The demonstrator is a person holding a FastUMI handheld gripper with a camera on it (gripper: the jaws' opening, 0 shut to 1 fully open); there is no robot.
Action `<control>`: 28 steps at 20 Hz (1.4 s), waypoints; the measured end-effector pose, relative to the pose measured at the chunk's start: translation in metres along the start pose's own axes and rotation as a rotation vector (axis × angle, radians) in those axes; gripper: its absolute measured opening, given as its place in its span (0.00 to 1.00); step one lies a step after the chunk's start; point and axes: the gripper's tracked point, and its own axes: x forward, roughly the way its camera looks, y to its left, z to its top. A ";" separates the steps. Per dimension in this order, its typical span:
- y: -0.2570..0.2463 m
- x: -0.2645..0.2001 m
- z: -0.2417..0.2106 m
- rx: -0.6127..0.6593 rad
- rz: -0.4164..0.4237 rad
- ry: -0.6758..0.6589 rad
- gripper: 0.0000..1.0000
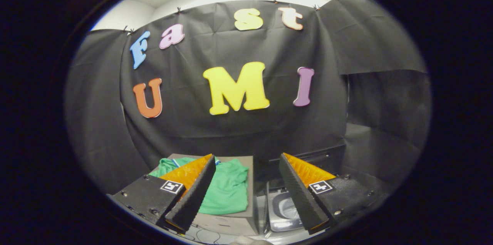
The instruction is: Put the clothes into the washing machine and then close the washing machine lid.
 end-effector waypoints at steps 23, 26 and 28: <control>0.145 0.151 -0.161 -0.110 0.021 0.425 1.00; 0.145 0.153 -0.164 -0.113 0.021 0.447 1.00; 0.146 0.153 -0.164 -0.117 0.021 0.469 1.00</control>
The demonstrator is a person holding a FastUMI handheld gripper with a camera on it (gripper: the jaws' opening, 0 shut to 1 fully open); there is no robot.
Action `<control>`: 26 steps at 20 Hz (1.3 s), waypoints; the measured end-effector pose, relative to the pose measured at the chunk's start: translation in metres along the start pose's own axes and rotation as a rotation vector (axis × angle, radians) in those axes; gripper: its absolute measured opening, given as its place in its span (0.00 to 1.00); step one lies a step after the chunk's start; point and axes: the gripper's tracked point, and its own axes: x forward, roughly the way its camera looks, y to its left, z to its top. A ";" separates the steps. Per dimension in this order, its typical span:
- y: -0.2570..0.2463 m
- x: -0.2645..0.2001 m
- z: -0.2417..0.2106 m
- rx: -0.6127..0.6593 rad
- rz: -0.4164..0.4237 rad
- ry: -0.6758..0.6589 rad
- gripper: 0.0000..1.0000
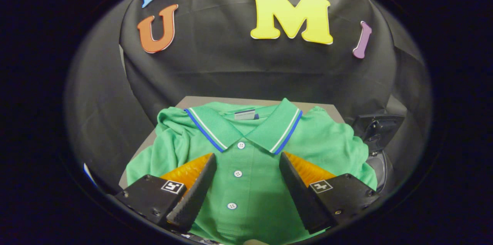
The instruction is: Put the clothes into the washing machine and then close the washing machine lid.
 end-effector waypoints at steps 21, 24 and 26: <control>-0.016 -0.006 0.000 -0.043 0.259 0.001 0.06; -0.023 -0.013 -0.002 -0.019 0.302 -0.020 0.06; -0.026 -0.025 0.000 0.003 0.336 -0.041 0.06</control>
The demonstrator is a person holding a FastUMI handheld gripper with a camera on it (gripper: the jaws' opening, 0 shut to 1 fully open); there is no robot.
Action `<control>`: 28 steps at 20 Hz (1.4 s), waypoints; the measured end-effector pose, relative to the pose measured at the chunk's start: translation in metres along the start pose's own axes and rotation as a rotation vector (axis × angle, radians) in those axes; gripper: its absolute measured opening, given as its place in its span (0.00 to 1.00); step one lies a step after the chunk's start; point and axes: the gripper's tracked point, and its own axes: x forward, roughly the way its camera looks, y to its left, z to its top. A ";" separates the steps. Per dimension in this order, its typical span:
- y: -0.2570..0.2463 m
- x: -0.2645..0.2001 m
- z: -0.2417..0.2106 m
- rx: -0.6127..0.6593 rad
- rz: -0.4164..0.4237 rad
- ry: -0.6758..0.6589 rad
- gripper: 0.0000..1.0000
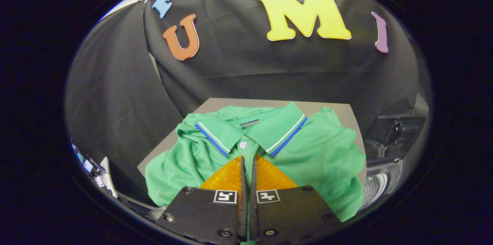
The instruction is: Put the clothes into the washing machine and then close the washing machine lid.
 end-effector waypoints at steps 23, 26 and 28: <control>-0.113 -0.275 0.046 0.083 -0.126 -0.369 0.05; -0.140 -0.308 0.044 0.088 -0.206 -0.392 0.05; -0.162 -0.333 0.044 0.085 -0.259 -0.410 0.05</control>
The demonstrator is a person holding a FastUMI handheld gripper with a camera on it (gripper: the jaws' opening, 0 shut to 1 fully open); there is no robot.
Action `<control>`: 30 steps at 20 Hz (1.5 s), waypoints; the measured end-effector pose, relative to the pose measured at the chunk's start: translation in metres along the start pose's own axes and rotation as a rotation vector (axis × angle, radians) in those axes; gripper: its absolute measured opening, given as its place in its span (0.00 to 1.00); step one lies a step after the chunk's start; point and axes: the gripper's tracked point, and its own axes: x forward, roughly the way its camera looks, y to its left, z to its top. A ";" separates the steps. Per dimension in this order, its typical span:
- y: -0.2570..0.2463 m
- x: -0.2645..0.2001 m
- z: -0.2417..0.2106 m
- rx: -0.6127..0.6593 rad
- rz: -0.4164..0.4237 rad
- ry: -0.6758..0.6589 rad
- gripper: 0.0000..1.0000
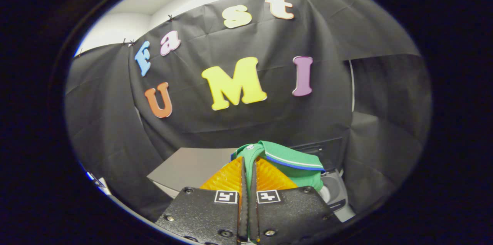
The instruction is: Put the clothes into the washing machine and then close the washing machine lid.
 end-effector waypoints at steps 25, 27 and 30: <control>-0.143 0.156 -0.126 0.020 0.008 0.329 0.05; -0.149 0.168 -0.145 0.022 0.000 0.366 0.05; -0.157 0.183 -0.174 0.027 -0.018 0.427 0.05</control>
